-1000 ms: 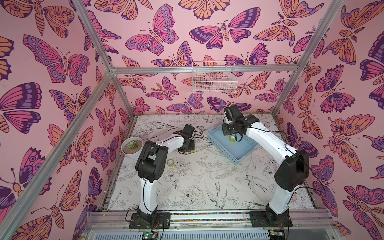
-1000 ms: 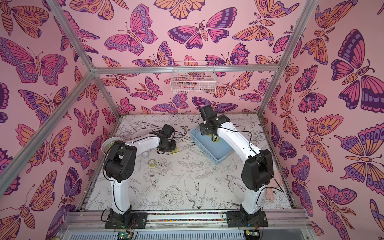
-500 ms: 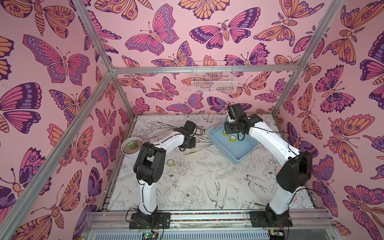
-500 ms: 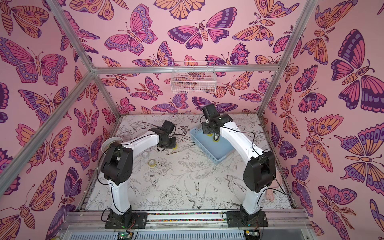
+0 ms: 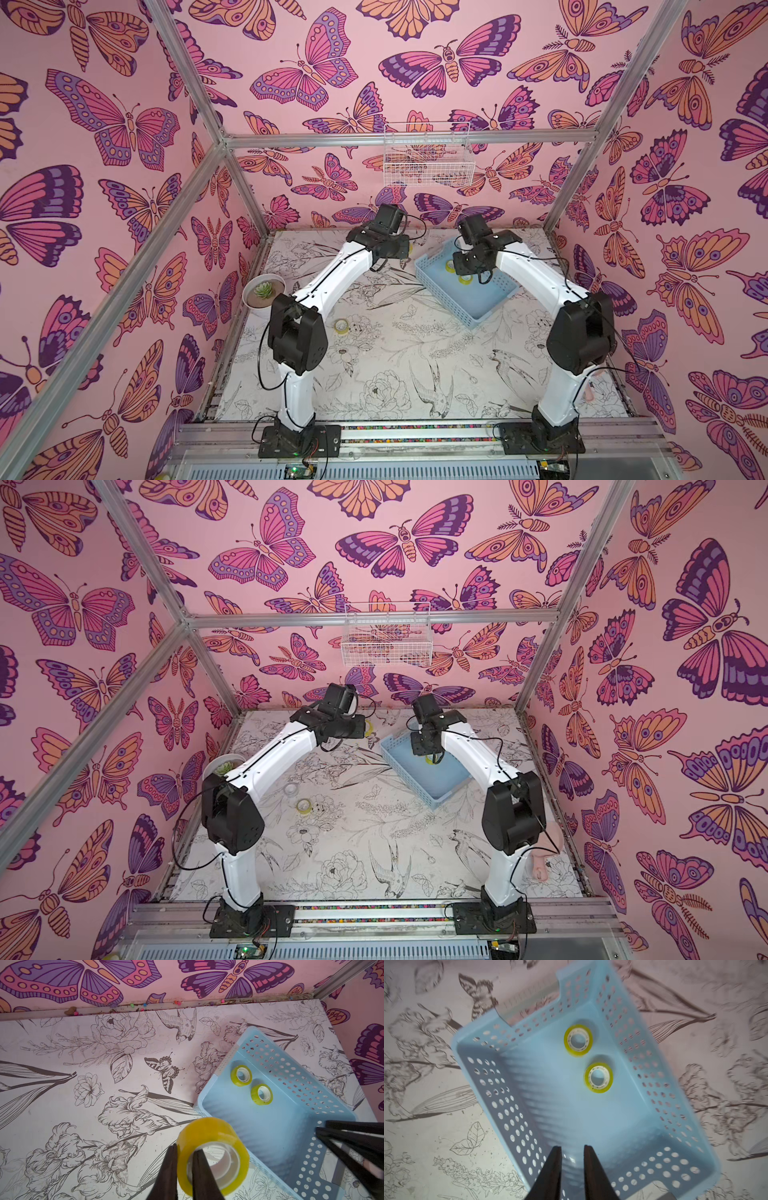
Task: Put the transparent tape into the storage box
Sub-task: Move the storage box to the center of the board.
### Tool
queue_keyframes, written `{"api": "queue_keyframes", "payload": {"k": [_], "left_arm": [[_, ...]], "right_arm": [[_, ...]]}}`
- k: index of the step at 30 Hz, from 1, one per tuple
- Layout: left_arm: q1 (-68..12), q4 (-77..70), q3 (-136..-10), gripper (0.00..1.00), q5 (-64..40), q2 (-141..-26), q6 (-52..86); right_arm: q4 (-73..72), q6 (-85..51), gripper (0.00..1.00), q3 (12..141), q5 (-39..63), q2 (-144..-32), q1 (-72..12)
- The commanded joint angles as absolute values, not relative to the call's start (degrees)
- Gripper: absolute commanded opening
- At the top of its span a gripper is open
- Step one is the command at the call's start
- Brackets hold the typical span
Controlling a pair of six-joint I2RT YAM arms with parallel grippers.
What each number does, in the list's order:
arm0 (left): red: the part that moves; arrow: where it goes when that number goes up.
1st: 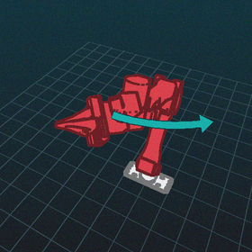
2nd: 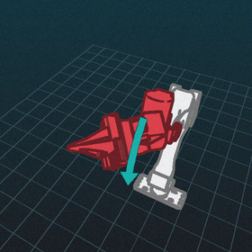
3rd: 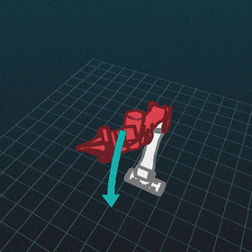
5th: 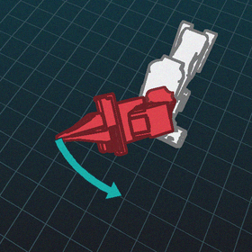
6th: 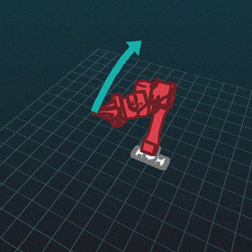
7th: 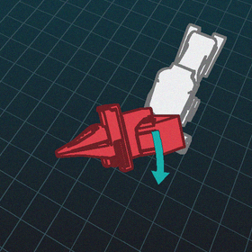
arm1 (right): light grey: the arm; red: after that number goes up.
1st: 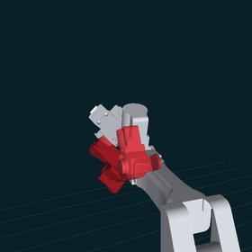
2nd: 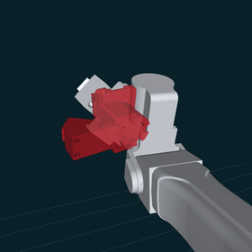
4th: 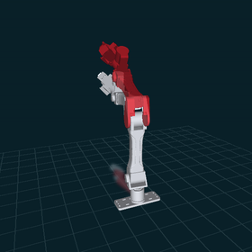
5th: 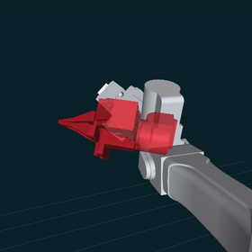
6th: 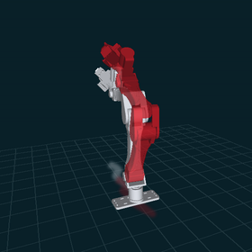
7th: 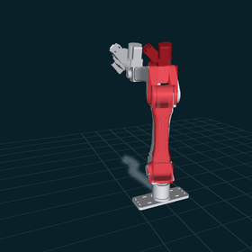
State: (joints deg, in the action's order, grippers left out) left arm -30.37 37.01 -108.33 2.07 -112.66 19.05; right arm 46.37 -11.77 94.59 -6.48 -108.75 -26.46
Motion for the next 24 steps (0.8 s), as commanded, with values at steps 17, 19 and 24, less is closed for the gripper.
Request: {"api": "queue_keyframes", "payload": {"k": [17,19,24], "left_arm": [[-30.15,40.17,-105.56,0.00,2.38,-111.62,17.48],[-30.15,40.08,-105.75,0.00,2.37,-111.76,17.45],[-30.10,39.84,-106.34,0.00,2.85,-112.01,17.74]], "right_arm": [[40.08,-14.17,0.22,87.76,6.23,-117.71,-30.10],[40.17,-14.15,0.22,86.66,7.04,-117.31,-31.07],[40.08,-13.96,0.22,84.09,8.05,-115.56,-34.24]]}}
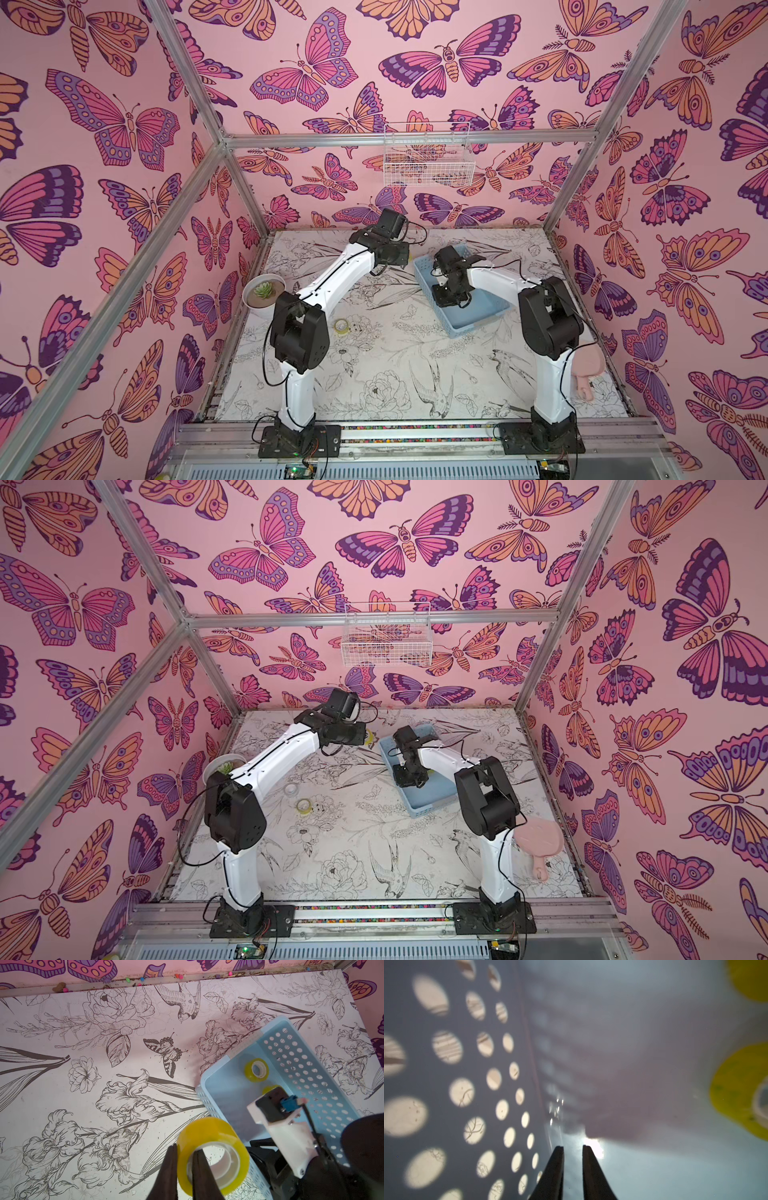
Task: Put the transparent tape into the storage box
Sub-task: Move the storage box to the center of the board, then place the tape in the storage box.
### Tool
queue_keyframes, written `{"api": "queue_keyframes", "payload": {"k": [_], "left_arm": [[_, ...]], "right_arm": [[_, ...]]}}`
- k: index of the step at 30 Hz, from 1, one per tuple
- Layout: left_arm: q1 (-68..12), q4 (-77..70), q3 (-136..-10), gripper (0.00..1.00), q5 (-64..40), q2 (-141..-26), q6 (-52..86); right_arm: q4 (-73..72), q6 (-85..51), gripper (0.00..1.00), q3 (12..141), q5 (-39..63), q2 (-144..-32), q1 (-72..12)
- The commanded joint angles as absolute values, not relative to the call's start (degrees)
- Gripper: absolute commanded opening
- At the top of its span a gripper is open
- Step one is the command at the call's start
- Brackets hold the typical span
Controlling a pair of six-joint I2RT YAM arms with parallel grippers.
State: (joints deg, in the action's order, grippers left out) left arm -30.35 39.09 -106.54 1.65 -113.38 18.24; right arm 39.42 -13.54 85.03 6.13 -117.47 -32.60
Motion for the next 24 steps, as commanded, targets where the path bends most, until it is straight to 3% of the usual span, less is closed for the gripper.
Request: {"api": "queue_keyframes", "payload": {"k": [1,24], "left_arm": [[-30.12,39.82,-106.49,0.00,2.98,-111.97,17.77],[-29.88,39.83,-102.38,0.00,8.00,-107.62,19.86]], "right_arm": [[39.84,-13.89,0.22,83.65,8.32,-115.34,-34.90],[38.74,-7.08,0.22,84.38,14.16,-115.08,-46.93]]}}
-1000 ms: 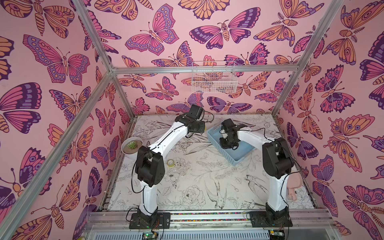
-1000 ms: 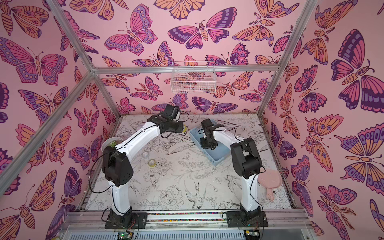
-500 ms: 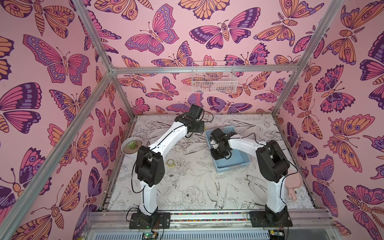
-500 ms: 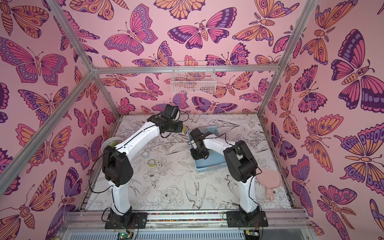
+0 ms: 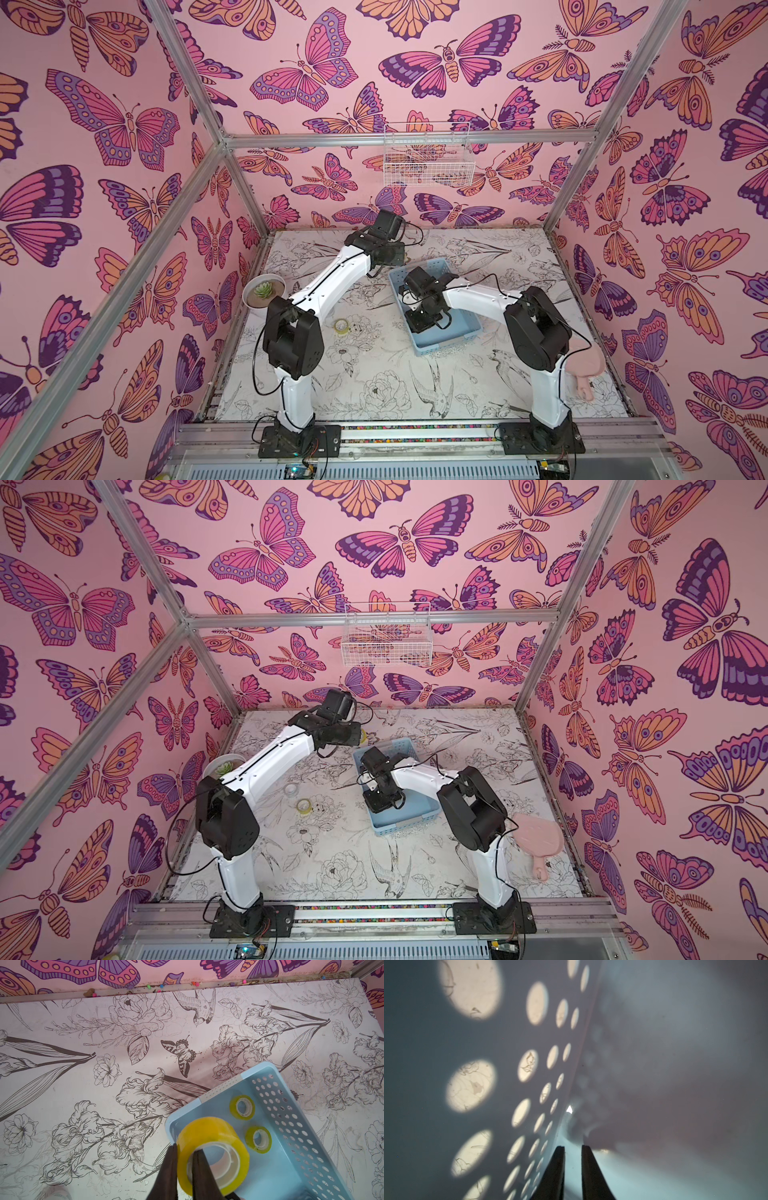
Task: Put the transparent tape into the storage box
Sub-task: Place the tape in the storage box.
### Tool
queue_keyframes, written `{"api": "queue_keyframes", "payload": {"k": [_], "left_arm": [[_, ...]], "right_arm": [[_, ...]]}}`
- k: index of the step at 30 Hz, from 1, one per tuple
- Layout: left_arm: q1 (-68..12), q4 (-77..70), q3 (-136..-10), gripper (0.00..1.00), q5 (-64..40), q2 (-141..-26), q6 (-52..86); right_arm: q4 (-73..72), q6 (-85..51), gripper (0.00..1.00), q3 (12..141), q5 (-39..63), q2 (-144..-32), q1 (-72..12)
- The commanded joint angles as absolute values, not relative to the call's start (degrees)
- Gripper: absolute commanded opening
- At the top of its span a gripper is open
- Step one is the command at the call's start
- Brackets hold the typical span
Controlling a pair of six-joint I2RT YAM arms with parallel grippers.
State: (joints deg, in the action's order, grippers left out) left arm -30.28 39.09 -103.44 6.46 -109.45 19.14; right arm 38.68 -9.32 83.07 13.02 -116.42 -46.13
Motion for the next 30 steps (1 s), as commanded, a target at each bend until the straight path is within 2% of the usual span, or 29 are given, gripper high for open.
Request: {"api": "queue_keyframes", "payload": {"k": [1,6,15,24,30], "left_arm": [[-29.84,39.83,-102.35,0.00,8.00,-107.58,19.86],[-29.19,39.84,-102.88,0.00,8.00,-107.52,19.71],[-27.84,39.99,-102.64,0.00,4.20,-107.57,18.08],[-32.31,44.40,-107.23,0.00,-4.83,-117.84,14.78],[-33.49,44.86,-106.83,0.00,-5.66,-122.90,15.02]], "right_arm": [[39.08,-7.27,0.23,84.38,13.43,-114.85,-46.93],[39.90,-8.66,0.29,83.67,8.46,-110.47,-44.48],[43.80,-10.32,0.30,87.77,2.97,-101.95,-37.07],[44.96,-13.38,0.29,89.93,-2.79,-92.61,-29.22],[43.15,-14.29,0.29,88.20,-3.11,-90.25,-28.58]]}}
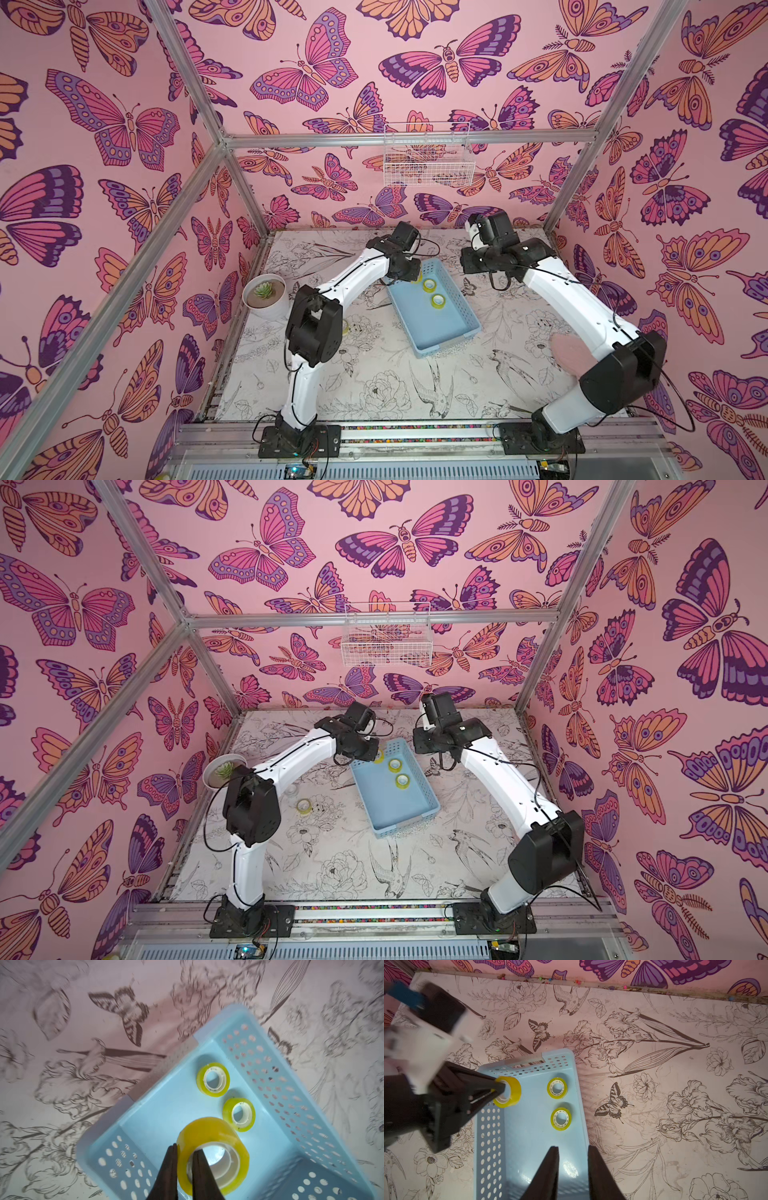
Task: Put the transparent tape into the storage box
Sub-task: Place the tape in the storage box.
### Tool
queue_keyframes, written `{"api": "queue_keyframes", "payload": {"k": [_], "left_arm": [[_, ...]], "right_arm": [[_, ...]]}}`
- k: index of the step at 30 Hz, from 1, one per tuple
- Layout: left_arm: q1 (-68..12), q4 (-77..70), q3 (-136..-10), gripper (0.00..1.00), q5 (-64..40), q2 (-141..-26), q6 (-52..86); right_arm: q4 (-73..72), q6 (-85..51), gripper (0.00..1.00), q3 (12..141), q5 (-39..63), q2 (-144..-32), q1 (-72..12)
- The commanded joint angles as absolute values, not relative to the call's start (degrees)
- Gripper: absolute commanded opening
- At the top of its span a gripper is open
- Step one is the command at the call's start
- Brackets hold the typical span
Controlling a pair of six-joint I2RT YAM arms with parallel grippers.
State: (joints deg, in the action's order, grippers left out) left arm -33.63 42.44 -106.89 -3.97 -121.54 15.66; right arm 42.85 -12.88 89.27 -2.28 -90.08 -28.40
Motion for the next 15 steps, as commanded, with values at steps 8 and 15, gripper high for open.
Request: {"api": "queue_keyframes", "payload": {"k": [8,15], "left_arm": [[-34.31,45.14,-110.26,0.00,-2.47,-128.41,15.34],[-34.98,47.66,-113.06,0.00,-0.01,-132.46,15.91]], "right_arm": [[42.64,-14.50,0.29,86.77,-1.12,-90.27,-28.61],[41.86,-14.11,0.29,86.31,0.08,-90.33,-28.62]]}}
